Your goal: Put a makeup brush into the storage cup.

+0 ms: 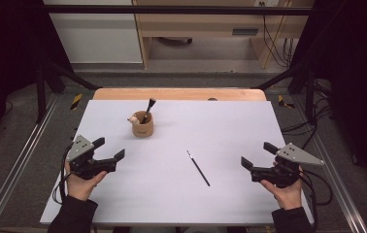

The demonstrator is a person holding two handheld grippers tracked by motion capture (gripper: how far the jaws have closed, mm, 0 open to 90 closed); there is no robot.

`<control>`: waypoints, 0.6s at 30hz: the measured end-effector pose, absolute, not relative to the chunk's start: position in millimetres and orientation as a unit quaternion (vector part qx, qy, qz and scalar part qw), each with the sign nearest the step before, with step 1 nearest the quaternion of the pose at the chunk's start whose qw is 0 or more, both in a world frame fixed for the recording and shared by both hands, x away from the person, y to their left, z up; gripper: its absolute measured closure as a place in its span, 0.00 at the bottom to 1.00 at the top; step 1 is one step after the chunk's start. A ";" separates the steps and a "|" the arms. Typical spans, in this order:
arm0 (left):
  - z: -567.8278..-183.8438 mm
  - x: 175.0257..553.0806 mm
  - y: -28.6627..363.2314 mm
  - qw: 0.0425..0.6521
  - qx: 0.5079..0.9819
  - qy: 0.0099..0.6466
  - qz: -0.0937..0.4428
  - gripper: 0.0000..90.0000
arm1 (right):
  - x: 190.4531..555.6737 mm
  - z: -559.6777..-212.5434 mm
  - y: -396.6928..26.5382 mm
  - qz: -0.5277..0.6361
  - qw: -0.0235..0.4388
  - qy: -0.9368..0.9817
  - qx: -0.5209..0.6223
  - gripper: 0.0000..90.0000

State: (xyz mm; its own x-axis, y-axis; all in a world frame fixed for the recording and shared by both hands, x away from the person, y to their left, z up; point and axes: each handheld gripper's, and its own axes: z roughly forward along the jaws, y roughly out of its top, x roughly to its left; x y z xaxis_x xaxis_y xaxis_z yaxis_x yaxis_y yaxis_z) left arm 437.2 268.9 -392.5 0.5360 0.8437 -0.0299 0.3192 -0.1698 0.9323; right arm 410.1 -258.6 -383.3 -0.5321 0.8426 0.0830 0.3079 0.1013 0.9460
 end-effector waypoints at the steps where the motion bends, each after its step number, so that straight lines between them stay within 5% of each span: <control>1: -392.3 434.7 270.3 0.502 0.717 0.405 0.265 0.14 | 410.1 -383.1 -259.0 0.529 0.254 0.697 0.411 0.04; 18: -398.2 421.8 286.0 0.495 0.712 0.415 0.275 0.13 | 410.2 -384.3 -257.8 0.526 0.254 0.698 0.415 0.04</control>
